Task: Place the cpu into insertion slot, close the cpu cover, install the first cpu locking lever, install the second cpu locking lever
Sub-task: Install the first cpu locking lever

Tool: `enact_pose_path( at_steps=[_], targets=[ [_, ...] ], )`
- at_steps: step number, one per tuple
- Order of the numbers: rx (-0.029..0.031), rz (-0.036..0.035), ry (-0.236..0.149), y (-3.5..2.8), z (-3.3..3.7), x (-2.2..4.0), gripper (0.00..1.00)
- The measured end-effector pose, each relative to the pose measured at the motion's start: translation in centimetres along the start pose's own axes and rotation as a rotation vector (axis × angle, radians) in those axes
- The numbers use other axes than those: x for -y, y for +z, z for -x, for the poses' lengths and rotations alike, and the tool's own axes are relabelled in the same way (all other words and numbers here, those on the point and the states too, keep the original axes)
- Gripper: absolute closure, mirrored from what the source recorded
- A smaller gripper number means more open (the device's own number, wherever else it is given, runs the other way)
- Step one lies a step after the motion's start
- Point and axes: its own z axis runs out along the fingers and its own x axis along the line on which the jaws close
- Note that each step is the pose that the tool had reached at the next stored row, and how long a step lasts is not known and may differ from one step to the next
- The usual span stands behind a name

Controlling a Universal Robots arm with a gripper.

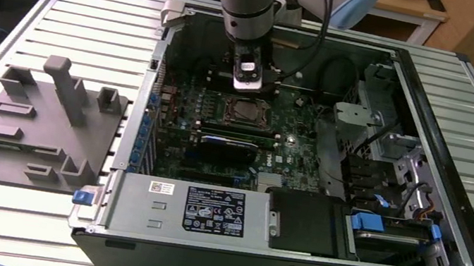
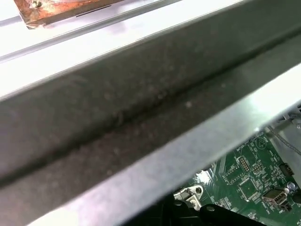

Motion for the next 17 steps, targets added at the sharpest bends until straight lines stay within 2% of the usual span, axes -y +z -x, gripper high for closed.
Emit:
enact_pose_path(
  at_steps=[10, 17],
  targets=[
    [0.0000, -0.0001, 0.000, 0.13, 0.46, -0.24, 0.90],
    [-0.0017, 0.0023, 0.001, -0.11, 0.54, -0.29, 0.90]
  ],
)
